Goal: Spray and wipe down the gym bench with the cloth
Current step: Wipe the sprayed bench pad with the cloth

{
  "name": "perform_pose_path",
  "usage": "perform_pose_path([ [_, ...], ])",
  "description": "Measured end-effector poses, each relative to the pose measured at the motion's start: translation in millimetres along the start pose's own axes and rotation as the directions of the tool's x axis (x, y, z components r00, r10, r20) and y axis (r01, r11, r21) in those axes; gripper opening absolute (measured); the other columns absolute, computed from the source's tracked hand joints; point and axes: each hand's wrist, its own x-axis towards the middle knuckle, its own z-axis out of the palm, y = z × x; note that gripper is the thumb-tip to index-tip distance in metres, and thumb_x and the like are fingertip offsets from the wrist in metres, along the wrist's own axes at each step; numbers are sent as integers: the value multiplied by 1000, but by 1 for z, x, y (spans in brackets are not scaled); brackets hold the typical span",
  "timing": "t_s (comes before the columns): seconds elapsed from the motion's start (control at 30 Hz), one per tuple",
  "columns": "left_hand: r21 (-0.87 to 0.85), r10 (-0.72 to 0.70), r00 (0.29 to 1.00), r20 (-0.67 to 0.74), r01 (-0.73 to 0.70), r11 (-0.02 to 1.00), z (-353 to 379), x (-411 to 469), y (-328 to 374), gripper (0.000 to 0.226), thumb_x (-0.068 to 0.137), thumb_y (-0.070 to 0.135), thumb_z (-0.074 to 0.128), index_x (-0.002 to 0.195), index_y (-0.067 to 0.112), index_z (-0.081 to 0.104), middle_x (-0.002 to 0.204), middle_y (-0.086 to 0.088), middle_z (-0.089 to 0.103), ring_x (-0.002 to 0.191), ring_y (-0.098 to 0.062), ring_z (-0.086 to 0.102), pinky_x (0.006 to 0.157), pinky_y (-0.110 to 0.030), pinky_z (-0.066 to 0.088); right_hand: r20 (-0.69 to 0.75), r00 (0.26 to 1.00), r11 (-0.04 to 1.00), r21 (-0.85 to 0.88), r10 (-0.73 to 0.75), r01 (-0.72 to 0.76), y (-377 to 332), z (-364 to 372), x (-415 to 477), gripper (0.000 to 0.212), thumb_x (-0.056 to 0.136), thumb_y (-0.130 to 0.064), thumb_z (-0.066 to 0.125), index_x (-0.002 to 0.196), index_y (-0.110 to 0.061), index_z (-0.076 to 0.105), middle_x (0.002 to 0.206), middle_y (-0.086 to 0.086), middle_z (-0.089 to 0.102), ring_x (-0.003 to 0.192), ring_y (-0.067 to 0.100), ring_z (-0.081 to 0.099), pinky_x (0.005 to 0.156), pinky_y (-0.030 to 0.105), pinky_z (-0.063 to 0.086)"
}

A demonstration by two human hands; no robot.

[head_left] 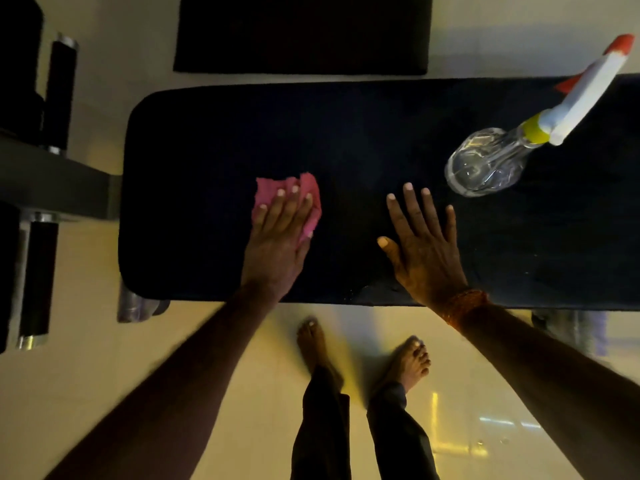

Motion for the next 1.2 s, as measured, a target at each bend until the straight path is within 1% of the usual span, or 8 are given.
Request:
perform_pose_path([
  [0.1,-99,-213,977,-14,210,973,-4,0,13,60,109,39,18,165,19,10,173,-8,3,160,-27,2,129,-49,9,4,999,998,-21,-52,52,-4,3,1,69,106,-57,22,165,-23,17,174,7,8,161,32,5,125,67,7],
  [0.27,-88,-36,999,-18,35,995,9,-46,40,60,109,36,24,165,18,14,173,-10,7,160,-28,6,128,-52,15,16,999,998,-20,-52,53,-10,3,-1,69,106,-57,19,165,-23,17,175,5,5,161,31,2,125,67,5],
  [0.43,-192,-374,924,-74,355,915,14,-52,36,58,110,39,23,164,18,18,172,-12,12,160,-30,10,127,-54,17,-8,996,996,-23,-85,84,-3,9,-11,66,107,-55,20,165,-24,16,175,4,6,161,30,3,126,65,6],
  [0.57,-154,-196,979,-52,186,970,25,-89,70,59,109,40,20,164,18,18,172,-12,13,159,-29,12,125,-54,21,-23,996,996,-26,-85,85,-2,9,-14,66,107,-54,21,165,-24,16,174,5,7,161,31,4,126,64,5],
  [0.73,-194,-321,946,-49,306,932,16,-80,60,60,108,39,24,164,16,21,171,-13,15,159,-31,13,126,-54,19,-13,999,999,-5,-49,49,-2,3,-18,66,106,-54,21,165,-23,17,174,5,7,161,31,4,126,64,5],
  [0.87,-148,-76,997,-13,73,986,18,-105,101,63,106,40,26,164,16,20,172,-14,13,159,-33,12,125,-54,21,-3,1000,1000,4,-22,22,8,1,-38,67,106,-55,20,165,-25,16,174,3,6,161,30,3,126,66,6],
  [1.03,-175,-303,951,-68,288,942,15,-75,84,60,109,39,24,163,15,21,171,-13,16,159,-31,12,126,-53,20,-4,1000,1000,4,20,-20,18,-3,-49,68,105,-56,18,165,-25,17,174,4,7,161,31,4,126,65,6],
  [1.2,-107,23,997,-73,-31,994,14,-60,111,60,109,43,21,164,19,18,172,-8,14,159,-29,12,127,-51,19,-8,999,999,18,47,-47,24,-4,-50,67,106,-54,20,165,-24,16,174,3,6,161,29,2,127,63,6],
])
